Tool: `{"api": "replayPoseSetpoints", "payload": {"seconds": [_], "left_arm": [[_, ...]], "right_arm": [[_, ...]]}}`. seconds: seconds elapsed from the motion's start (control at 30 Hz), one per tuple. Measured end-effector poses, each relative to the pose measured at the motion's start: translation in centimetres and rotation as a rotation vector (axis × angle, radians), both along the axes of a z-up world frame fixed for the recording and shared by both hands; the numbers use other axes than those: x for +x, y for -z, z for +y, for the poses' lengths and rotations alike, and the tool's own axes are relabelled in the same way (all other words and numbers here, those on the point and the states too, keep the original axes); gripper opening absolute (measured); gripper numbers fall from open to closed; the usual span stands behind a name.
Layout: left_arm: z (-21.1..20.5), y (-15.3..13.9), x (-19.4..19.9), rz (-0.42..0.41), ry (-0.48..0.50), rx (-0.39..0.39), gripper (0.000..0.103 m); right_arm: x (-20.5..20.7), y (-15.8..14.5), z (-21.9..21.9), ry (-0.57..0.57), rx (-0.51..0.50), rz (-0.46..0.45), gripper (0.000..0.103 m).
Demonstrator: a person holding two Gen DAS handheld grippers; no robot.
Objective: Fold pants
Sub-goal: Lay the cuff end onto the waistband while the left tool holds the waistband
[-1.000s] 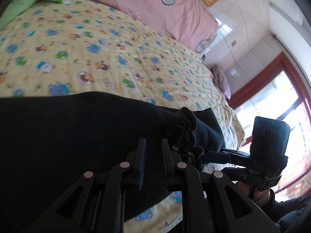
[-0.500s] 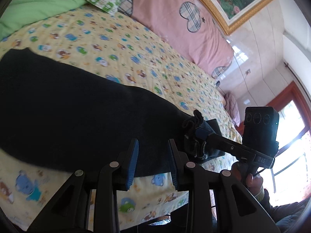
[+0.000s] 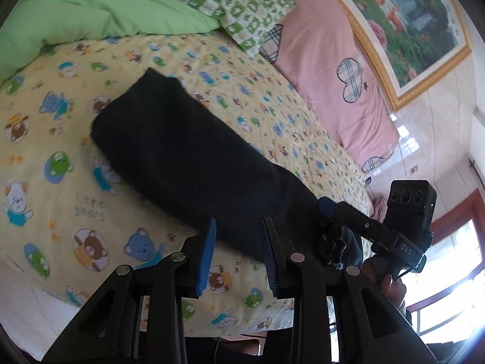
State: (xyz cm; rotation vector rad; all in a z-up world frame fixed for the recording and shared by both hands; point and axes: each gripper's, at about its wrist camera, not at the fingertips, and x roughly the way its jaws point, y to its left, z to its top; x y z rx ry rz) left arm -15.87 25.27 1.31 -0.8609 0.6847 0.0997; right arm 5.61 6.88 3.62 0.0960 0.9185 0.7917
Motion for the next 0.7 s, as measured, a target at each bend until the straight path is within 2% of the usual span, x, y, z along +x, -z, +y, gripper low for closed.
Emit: {"api": "replayPoseSetpoints", "payload": {"seconds": [0.07,0.23,0.53,0.7], "left_arm": [[0.5,0.4,-0.7,0.011,-0.033,-0.007,0.04],[2.1,1.4,-1.5,0.028,-0.119,-0.034,0.04],[4.4,2.9,-1.2,0.025,-0.192,-0.105,0.04],[5.7,3.9,-1.0,0.036,-0.243,-0.147,0.04]], "right_arm": [[0.4,-0.1,0.9,-0.016,-0.007,-0.002,0.049],[1.6,-0.3,2.5,-0.049,-0.017,-0.005,0.056],[5.4,0.3,7.2,-0.128,-0.08,-0.004,0.056],[8.0,1.5,10.9,-0.205,-0.161,-0.009,0.057]]}}
